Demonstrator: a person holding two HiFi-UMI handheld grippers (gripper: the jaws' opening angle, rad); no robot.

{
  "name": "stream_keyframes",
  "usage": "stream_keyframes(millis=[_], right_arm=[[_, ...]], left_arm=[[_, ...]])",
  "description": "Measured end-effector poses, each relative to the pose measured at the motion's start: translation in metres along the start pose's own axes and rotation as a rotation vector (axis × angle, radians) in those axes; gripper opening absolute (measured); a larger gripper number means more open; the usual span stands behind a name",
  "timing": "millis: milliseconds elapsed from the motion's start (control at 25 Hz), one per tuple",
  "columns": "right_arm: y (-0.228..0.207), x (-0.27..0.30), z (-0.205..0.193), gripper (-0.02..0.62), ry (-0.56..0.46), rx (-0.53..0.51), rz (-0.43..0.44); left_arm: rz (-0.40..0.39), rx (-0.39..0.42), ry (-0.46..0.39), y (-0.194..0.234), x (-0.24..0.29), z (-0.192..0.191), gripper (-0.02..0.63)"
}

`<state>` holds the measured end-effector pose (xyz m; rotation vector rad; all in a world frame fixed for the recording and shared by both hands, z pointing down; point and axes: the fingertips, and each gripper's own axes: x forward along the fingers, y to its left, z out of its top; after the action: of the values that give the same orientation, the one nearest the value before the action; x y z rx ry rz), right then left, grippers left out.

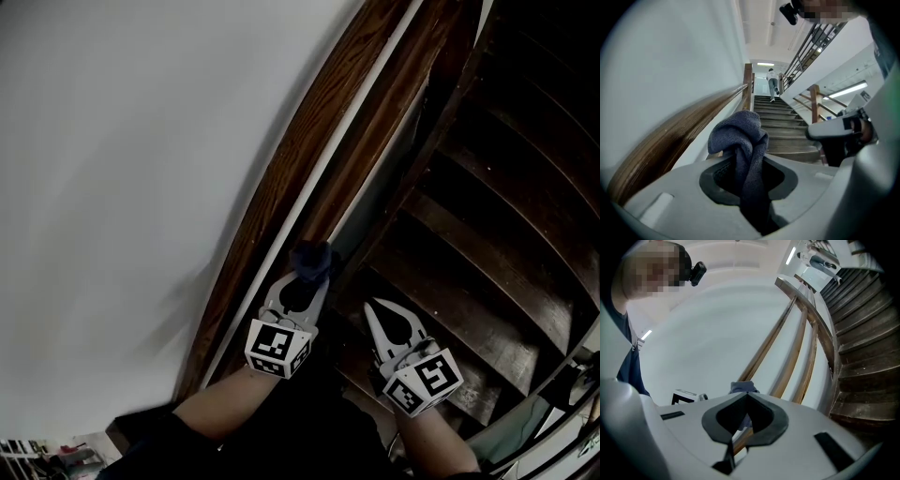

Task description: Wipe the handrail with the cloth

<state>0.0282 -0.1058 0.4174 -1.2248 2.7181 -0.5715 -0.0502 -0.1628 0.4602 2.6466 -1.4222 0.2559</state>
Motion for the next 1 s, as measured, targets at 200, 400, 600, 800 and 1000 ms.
stream_keyframes(millis=[200, 400, 600, 800, 1000], right_arm=[[-0.008, 0.028, -0.025, 0.009, 0.043, 0.009, 0.027], [-0.018, 0.051, -0.041, 0.009, 0.094, 0.027, 0.05], [-0.034, 0.062, -0.056, 0.008, 0.121, 0.039, 0.037], [-0.042, 0.07, -0.062, 0.008, 0.132, 0.062, 0.03], [-0.054, 0.073, -0.058, 0.009, 0.12, 0.078, 0.017]], left_arm=[[0.113, -0.026, 0.021, 0.046, 0.023, -0.038, 0.097], [0.2, -0.006, 0.067, 0.086, 0.048, -0.06, 0.097], [0.238, 0.023, 0.123, 0.11, 0.08, -0.09, 0.097], [0.232, 0.063, 0.124, 0.123, 0.103, -0.094, 0.097], [0.208, 0.089, 0.09, 0.117, 0.122, -0.076, 0.097]])
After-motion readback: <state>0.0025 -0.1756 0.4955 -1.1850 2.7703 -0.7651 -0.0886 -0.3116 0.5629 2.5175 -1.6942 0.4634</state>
